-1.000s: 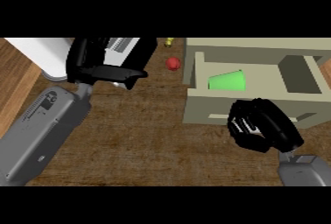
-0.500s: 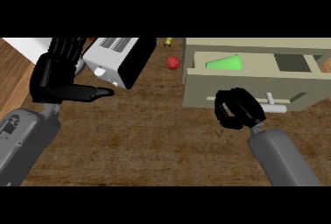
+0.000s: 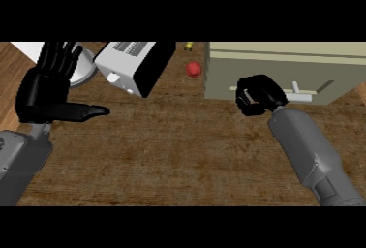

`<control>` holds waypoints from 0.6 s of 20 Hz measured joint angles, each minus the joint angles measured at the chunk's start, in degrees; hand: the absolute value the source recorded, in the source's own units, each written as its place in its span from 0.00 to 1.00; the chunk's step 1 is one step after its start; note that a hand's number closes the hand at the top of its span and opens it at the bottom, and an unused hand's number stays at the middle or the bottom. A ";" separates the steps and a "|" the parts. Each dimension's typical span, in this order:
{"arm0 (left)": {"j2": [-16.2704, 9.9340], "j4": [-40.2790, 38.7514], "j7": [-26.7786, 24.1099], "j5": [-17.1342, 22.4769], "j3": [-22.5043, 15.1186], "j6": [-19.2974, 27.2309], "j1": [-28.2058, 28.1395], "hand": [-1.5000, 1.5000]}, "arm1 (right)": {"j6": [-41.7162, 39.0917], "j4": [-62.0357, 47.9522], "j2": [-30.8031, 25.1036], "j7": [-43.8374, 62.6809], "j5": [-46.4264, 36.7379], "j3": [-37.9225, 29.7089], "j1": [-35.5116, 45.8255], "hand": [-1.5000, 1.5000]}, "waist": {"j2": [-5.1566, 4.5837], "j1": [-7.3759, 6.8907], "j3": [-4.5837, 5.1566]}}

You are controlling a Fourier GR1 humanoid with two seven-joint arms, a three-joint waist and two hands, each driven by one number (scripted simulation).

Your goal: Pick up the cup, place it into the drawer and close the drawer

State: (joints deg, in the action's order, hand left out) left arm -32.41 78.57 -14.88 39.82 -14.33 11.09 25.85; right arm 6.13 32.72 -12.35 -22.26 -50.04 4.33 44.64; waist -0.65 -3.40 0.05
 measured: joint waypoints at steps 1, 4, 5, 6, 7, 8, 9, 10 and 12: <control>-0.49 0.51 0.13 0.31 0.56 -0.64 -0.31 0.00 | -0.23 -2.26 -0.17 -0.76 0.38 -0.78 1.34 1.00 | -0.06 -0.19 -0.04; -0.67 0.25 0.33 0.50 0.93 -2.08 -0.36 0.00 | -1.07 -7.27 -0.23 -2.83 1.42 -2.38 3.69 1.00 | -0.22 -0.55 -0.11; -0.60 0.26 0.00 0.51 0.99 -2.62 -0.73 0.00 | -1.68 -8.37 -0.41 -3.78 1.82 -2.80 4.23 1.00 | -0.12 -0.64 -0.09; -0.50 0.21 -0.20 0.56 1.09 -2.99 -0.80 0.00 | -1.87 -9.24 -0.55 -4.41 1.99 -3.08 4.55 1.00 | -0.04 -0.79 0.01; -0.36 0.16 -0.46 0.56 1.07 -3.46 -1.07 0.00 | -2.22 -10.07 -0.76 -5.47 2.15 -3.30 4.88 1.00 | 0.01 -0.89 0.04; -0.37 0.04 -0.50 0.77 1.20 -4.04 -1.16 0.00 | -2.89 -10.72 -1.05 -6.25 2.32 -3.46 5.17 1.00 | 0.02 -1.05 0.09; -0.18 0.15 -0.71 0.79 1.08 -4.44 -1.43 0.00 | -2.96 -11.21 -1.27 -7.08 2.46 -3.67 5.19 1.00 | 0.06 -1.28 0.16; -0.20 0.16 -0.67 0.83 1.11 -4.76 -1.39 0.00 | -3.36 -11.76 -1.43 -7.62 2.61 -3.87 5.42 1.00 | 0.09 -1.38 0.19; 0.32 0.27 -1.00 0.57 0.61 -5.12 -1.77 0.00 | -3.96 -12.49 -1.80 -8.82 2.93 -4.22 5.62 1.00 | 0.07 -1.67 0.26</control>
State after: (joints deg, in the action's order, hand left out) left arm -32.08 78.84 -15.88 40.39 -13.72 5.97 24.07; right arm 2.17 20.23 -14.15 -31.08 -47.11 0.10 50.26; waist -0.57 -5.06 0.30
